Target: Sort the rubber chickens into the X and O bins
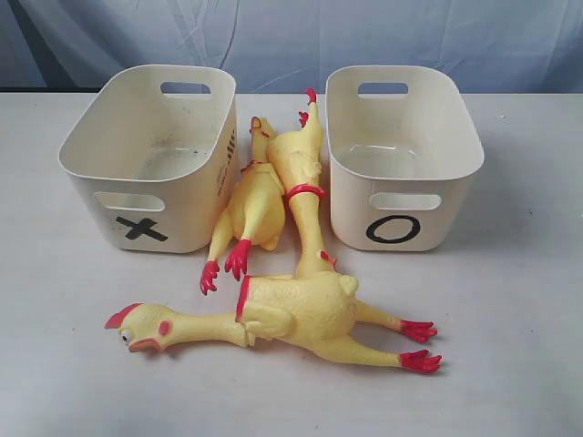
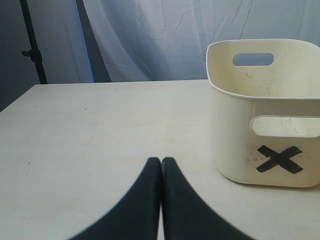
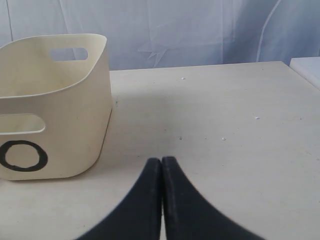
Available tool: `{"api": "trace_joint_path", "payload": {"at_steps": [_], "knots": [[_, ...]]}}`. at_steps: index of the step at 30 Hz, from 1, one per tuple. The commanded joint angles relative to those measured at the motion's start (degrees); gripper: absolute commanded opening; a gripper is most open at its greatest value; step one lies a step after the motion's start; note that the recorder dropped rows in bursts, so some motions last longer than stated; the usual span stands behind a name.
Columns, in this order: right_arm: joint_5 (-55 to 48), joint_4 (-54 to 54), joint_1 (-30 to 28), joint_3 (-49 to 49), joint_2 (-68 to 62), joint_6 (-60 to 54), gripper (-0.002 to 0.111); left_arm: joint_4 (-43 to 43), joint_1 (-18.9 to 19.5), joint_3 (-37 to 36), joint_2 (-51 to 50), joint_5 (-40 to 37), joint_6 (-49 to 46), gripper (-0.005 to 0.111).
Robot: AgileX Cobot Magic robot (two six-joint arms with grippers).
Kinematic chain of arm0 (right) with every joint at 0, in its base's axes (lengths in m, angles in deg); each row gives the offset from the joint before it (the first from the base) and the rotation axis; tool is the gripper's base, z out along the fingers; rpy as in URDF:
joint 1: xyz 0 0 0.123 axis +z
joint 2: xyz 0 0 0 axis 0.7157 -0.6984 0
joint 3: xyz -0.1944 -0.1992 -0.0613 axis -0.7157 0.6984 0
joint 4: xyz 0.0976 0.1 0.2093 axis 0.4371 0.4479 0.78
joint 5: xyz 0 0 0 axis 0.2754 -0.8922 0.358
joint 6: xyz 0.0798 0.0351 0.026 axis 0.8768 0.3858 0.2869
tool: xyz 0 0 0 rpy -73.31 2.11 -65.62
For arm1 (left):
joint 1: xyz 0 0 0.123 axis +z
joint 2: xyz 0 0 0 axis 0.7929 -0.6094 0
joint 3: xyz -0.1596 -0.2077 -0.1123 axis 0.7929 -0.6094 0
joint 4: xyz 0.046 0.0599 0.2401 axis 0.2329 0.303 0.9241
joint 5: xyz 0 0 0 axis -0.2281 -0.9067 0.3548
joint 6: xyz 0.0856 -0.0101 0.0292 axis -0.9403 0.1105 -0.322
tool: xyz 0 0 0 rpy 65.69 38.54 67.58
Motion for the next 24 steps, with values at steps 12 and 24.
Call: {"api": "trace_joint_path", "payload": {"at_steps": [12,24], "knots": [[3.5,-3.7,-0.2,0.1,0.3,-0.4,0.000,-0.4,-0.2,0.1,0.3,0.8,0.4,0.000],[45.0,7.2,-0.2,0.1,0.3,11.1,0.000,-0.4,-0.2,0.1,0.3,0.8,0.4,0.000]]}}
